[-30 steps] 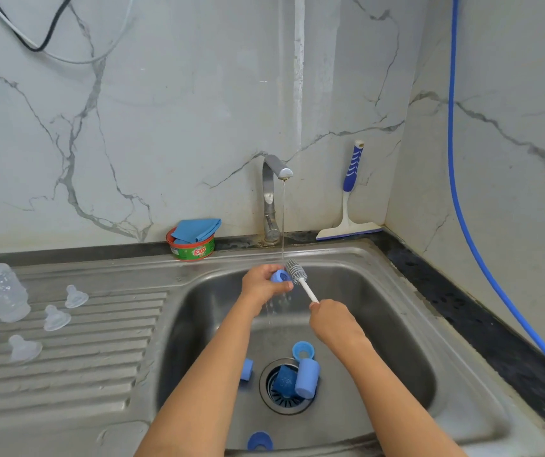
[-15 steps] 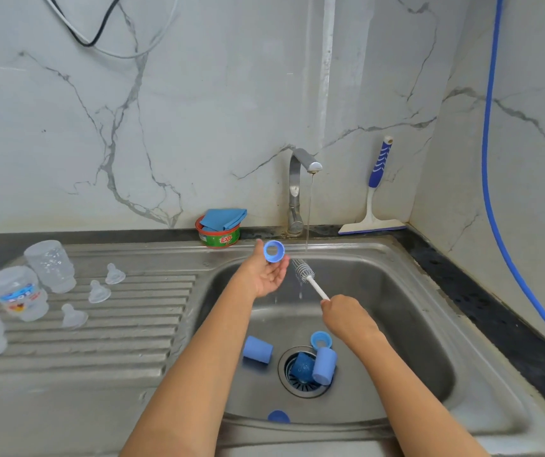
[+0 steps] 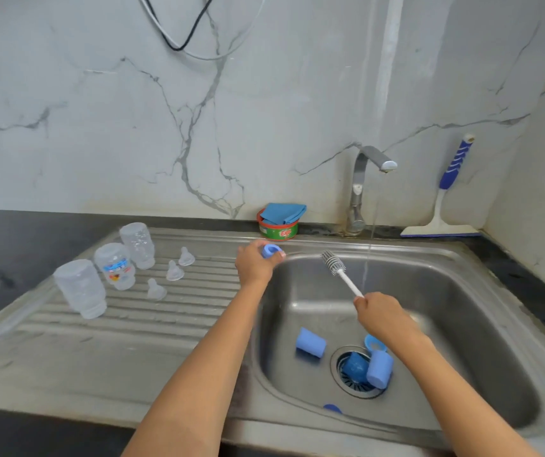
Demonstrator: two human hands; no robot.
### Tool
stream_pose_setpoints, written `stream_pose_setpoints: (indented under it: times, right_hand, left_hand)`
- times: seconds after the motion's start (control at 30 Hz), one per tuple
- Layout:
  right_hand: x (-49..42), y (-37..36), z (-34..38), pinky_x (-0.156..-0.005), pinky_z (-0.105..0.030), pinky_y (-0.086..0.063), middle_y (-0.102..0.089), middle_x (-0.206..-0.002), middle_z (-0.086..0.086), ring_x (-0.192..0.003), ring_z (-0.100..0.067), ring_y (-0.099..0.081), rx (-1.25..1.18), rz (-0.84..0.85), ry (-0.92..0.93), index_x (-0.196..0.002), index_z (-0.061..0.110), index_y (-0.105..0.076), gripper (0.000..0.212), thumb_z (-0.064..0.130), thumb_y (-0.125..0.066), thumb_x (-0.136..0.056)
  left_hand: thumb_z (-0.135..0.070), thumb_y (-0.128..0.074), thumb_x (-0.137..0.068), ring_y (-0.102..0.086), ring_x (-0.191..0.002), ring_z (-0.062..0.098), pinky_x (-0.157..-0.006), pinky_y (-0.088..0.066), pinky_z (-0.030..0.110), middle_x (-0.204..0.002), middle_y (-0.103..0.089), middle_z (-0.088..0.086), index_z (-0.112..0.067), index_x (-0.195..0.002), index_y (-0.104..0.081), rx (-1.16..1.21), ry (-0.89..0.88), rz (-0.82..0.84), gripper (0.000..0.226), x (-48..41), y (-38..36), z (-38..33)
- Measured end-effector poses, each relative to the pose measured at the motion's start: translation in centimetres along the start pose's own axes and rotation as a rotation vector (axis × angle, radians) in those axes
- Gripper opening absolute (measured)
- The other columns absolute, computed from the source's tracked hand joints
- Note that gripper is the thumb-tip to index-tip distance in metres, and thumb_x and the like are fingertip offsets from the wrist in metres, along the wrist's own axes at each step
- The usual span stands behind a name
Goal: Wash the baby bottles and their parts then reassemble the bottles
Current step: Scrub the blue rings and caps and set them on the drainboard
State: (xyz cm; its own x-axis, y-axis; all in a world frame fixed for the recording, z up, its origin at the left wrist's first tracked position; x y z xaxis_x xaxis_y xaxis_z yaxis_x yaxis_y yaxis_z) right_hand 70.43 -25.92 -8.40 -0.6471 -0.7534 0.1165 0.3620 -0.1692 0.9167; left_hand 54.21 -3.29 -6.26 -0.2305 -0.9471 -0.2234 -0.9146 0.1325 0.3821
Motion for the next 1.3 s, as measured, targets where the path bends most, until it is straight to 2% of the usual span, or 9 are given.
stream_pose_setpoints:
  times: [0.23,0.4,0.47,0.7,0.83,0.97,1.03,1.13,1.3]
  right_hand:
    - [-1.1,-1.6,3.8,-0.072,-0.028,-0.039,-0.052,-0.087,-0.011,-0.08,-0.027,-0.047,-0.082,0.04,0.048,-0.088,0.008,-0.049,0.031,0.027,-0.029,-0.102]
    - [-1.5,-2.2,5.0,-0.056,-0.028,-0.038,-0.046,-0.079,-0.007,-0.08,-0.028,-0.046,-0.207,0.022,0.01,-0.067,0.014,-0.036,0.034,0.016,-0.029,-0.101]
    - [-1.7,-2.7,5.4,-0.062,-0.027,-0.039,-0.042,-0.071,-0.002,-0.079,-0.027,-0.047,-0.163,0.048,0.035,-0.065,0.018,-0.035,0.037,0.024,-0.031,-0.101]
    - [-2.1,-2.9,4.4,-0.073,-0.029,-0.041,-0.044,-0.071,-0.002,-0.08,-0.026,-0.048,-0.105,0.058,0.021,-0.078,0.012,-0.048,0.034,0.03,-0.031,-0.101]
    - [-1.4,-1.6,3.2,-0.056,-0.027,-0.04,-0.047,-0.073,-0.007,-0.064,-0.024,-0.048,-0.152,0.057,-0.046,-0.092,0.004,-0.051,0.027,0.023,-0.033,-0.099]
    - [-0.5,0.2,1.5,-0.048,-0.028,-0.038,-0.048,-0.074,-0.008,-0.057,-0.019,-0.046,-0.18,0.038,-0.122,-0.101,0.001,-0.052,0.029,0.022,-0.033,-0.099]
    - [-0.1,0.9,0.7,-0.05,-0.027,-0.038,-0.051,-0.081,-0.009,-0.059,-0.02,-0.047,-0.194,0.024,-0.137,-0.112,0.001,-0.053,0.034,0.024,-0.033,-0.099]
    - [0.5,1.6,-0.4,-0.054,-0.029,-0.039,-0.052,-0.094,-0.012,-0.072,-0.025,-0.051,-0.2,0.007,-0.156,-0.121,-0.001,-0.052,0.037,0.023,-0.035,-0.099]
    - [0.8,1.9,-2.9,-0.061,-0.032,-0.041,-0.052,-0.097,-0.013,-0.081,-0.027,-0.051,-0.229,-0.026,-0.195,-0.12,-0.001,-0.053,0.037,0.024,-0.036,-0.099]
  left_hand:
    - [-0.02,-0.075,-0.08,-0.059,-0.084,0.021,-0.067,-0.04,0.025,-0.091,-0.066,0.009,-0.005,-0.098,-0.068,0.054,0.157,-0.18,0.025,-3.2,7.2,3.9]
    - [-0.011,-0.07,-0.084,-0.056,-0.082,0.022,-0.069,-0.039,0.025,-0.09,-0.061,0.008,0.002,-0.103,-0.067,-0.002,0.22,-0.144,0.023,-4.8,8.0,6.0]
    - [-0.011,-0.069,-0.085,-0.061,-0.094,0.028,-0.073,-0.042,0.027,-0.103,-0.065,0.015,0.002,-0.108,-0.065,-0.058,0.235,-0.104,0.027,-5.2,7.7,6.3]
    - [-0.019,-0.064,-0.09,-0.055,-0.116,0.034,-0.088,-0.044,0.035,-0.127,-0.057,0.02,0.003,-0.125,-0.055,-0.26,0.225,-0.067,0.042,-5.4,7.1,5.7]
    - [-0.032,-0.074,-0.082,-0.043,-0.124,0.036,-0.098,-0.037,0.039,-0.133,-0.047,0.021,-0.002,-0.135,-0.04,-0.188,0.157,-0.209,0.07,-4.2,7.4,4.3]
    - [-0.024,-0.078,-0.077,-0.054,-0.099,0.024,-0.092,-0.041,0.035,-0.107,-0.058,0.011,-0.003,-0.115,-0.052,-0.006,-0.109,-0.328,0.051,-2.2,6.3,-0.3]
    - [-0.016,-0.075,-0.08,-0.055,-0.072,0.01,-0.074,-0.044,0.025,-0.08,-0.058,-0.002,-0.008,-0.099,-0.056,0.18,-0.157,-0.219,0.028,-1.2,3.7,-2.3]
    - [-0.016,-0.075,-0.08,-0.055,-0.067,0.006,-0.064,-0.044,0.019,-0.077,-0.063,-0.002,-0.015,-0.087,-0.06,0.225,-0.084,0.132,0.017,0.0,-2.9,-3.0]
    - [-0.015,-0.075,-0.08,-0.058,-0.07,0.005,-0.06,-0.046,0.016,-0.083,-0.067,-0.002,-0.017,-0.091,-0.066,-0.198,-0.084,0.837,0.014,6.9,-14.0,-1.8]
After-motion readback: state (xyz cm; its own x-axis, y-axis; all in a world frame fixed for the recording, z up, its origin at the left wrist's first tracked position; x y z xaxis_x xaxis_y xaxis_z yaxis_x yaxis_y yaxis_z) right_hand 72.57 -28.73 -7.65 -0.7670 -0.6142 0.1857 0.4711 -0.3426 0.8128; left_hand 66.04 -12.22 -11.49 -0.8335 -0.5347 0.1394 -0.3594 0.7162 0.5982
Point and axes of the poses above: each hand's wrist, its own x-axis away from the middle knuckle, its own y-axis out of the back of the hand, z = x × y, the point moved 10 cm from there along -x, towards the middle knuckle
